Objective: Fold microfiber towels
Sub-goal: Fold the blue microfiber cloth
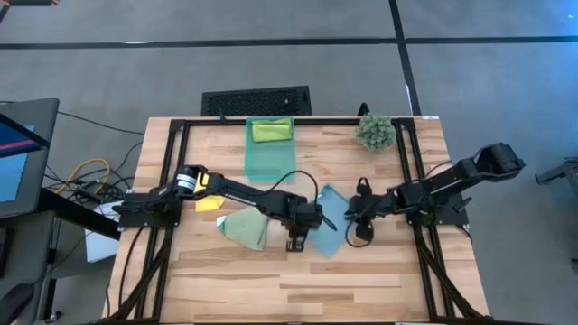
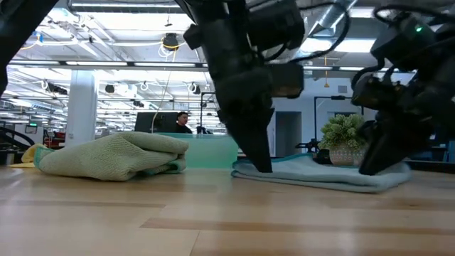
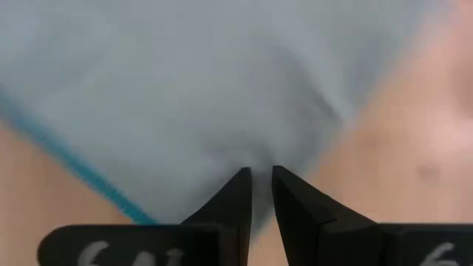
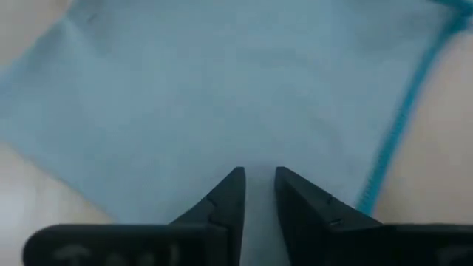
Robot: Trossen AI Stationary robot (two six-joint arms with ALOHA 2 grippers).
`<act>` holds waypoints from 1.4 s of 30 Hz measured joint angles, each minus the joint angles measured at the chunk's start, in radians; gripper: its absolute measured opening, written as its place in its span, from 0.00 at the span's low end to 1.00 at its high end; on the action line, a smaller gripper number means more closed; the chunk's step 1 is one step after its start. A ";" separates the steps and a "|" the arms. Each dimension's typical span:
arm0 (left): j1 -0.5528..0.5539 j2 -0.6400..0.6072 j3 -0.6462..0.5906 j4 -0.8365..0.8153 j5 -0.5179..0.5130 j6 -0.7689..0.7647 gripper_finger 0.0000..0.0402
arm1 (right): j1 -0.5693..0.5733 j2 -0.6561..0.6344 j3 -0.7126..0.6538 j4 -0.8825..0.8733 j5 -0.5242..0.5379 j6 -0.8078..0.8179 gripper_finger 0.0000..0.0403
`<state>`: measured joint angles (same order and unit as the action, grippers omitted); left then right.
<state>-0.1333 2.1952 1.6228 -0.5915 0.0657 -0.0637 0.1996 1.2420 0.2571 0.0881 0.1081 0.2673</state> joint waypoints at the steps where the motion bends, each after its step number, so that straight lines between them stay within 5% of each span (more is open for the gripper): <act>1: -0.008 0.000 0.007 -0.005 -0.001 0.002 0.12 | -0.009 -0.021 0.007 -0.038 0.008 -0.007 0.25; 12: -0.017 -0.005 0.058 0.049 -0.340 0.007 0.12 | 0.043 -0.124 0.055 -0.138 0.018 0.088 0.26; 18: 0.028 -0.001 0.007 0.051 -0.327 -0.015 0.12 | 0.118 -0.016 0.056 -0.142 -0.033 0.123 0.25; 25: 0.026 -0.003 -0.022 0.019 -0.094 -0.056 0.12 | 0.106 -0.022 0.061 -0.213 -0.027 0.101 0.25; 28: 0.007 -0.003 -0.011 0.002 -0.071 -0.073 0.12 | 0.094 -0.081 0.064 -0.280 -0.008 0.068 0.25; 35: -0.031 0.000 0.082 -0.048 -0.133 -0.090 0.12 | 0.128 -0.213 0.093 -0.288 0.103 0.045 0.25; 42: -0.046 0.000 0.102 0.011 -0.218 -0.024 0.12 | 0.291 -0.097 0.094 0.004 0.099 -0.047 0.26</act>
<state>-0.1791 2.1948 1.7243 -0.5803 -0.1522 -0.0878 0.4911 1.1448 0.3508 0.0917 0.2070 0.2207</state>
